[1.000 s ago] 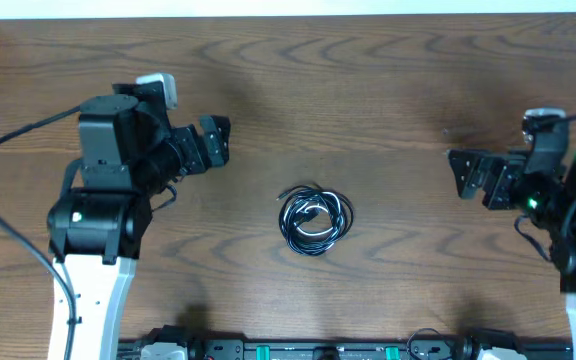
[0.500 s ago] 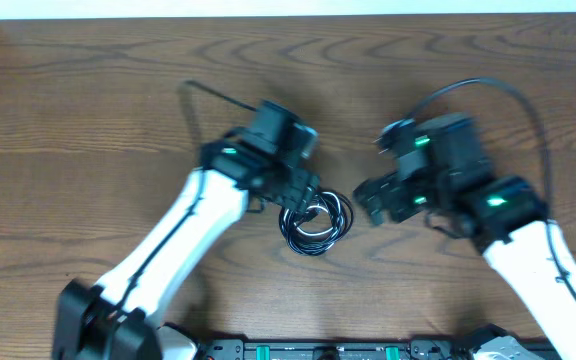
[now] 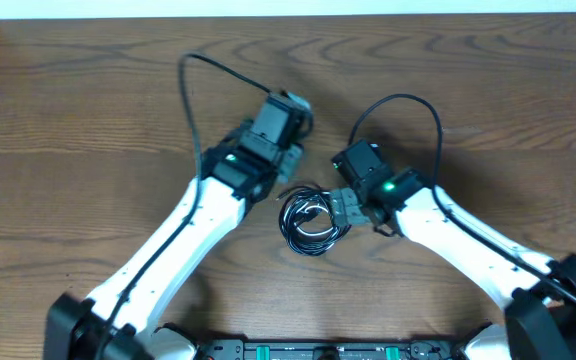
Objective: Untangle cables
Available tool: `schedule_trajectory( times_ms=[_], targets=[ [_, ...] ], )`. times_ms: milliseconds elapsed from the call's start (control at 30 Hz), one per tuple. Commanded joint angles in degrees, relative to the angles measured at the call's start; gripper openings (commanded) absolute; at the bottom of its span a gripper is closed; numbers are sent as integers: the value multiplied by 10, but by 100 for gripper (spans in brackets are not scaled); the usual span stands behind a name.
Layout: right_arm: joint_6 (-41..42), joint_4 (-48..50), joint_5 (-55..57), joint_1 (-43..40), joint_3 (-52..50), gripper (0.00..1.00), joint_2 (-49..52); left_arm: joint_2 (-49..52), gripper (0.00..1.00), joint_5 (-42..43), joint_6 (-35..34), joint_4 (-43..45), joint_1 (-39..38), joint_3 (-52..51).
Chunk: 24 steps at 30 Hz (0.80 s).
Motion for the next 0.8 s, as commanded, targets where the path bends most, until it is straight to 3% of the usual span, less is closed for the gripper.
schedule_trajectory(
  times_ms=[0, 200, 467, 767],
  targets=[
    [73, 40, -28, 29, 2, 97, 8, -40, 65, -119, -8, 18, 10, 3],
    [82, 93, -18, 76, 2, 97, 13, -72, 65, -119, -19, 7, 12, 3],
    [123, 6, 37, 98, 1, 92, 23, -73, 61, -100, -42, -36, 12, 3],
    [142, 1, 36, 98, -16, 88, 47, -73, 61, -95, -42, -36, 12, 3]
  ],
)
